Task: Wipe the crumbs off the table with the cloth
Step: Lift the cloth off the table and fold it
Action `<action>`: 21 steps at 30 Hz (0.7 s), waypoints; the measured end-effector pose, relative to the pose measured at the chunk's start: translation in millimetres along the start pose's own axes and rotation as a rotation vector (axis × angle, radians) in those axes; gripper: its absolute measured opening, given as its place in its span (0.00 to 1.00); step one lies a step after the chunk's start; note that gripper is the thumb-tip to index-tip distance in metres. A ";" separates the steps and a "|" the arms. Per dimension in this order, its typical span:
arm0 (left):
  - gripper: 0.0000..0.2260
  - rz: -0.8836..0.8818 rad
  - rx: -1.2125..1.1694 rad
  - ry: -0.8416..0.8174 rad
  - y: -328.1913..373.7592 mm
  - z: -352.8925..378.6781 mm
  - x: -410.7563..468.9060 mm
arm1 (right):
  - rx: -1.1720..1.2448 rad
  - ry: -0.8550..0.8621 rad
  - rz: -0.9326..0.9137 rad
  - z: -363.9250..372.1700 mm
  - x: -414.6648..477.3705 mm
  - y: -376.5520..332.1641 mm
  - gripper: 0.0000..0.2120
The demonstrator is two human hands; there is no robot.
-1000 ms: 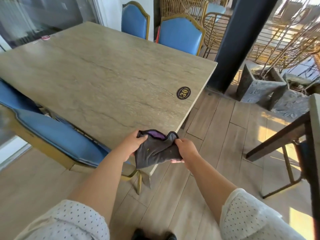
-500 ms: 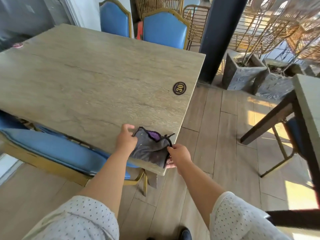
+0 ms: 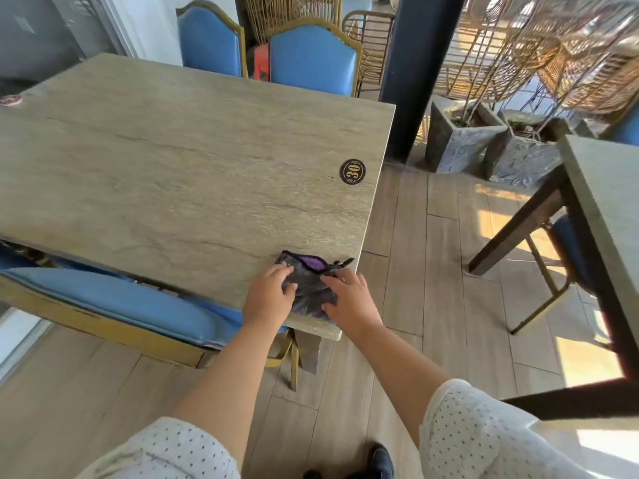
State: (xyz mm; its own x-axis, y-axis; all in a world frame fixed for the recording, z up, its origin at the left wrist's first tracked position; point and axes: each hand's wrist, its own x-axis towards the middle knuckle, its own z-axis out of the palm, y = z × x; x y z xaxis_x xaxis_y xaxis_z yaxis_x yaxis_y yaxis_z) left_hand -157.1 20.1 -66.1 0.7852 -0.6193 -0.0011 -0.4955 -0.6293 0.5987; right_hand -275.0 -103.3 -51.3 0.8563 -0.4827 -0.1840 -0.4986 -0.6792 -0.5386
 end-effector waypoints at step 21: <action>0.19 -0.089 0.242 -0.401 39.8 -47.0 16.7 | 0.221 0.005 0.149 -62.7 -26.1 -0.5 0.16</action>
State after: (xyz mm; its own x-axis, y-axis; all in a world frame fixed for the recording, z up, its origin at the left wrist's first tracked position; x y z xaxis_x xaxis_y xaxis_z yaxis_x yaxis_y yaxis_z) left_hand -146.2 6.8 -4.7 0.6465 -0.6606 -0.3817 -0.5427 -0.7498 0.3785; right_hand -305.5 -125.1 5.2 0.7749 -0.5712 -0.2708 -0.5767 -0.4633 -0.6729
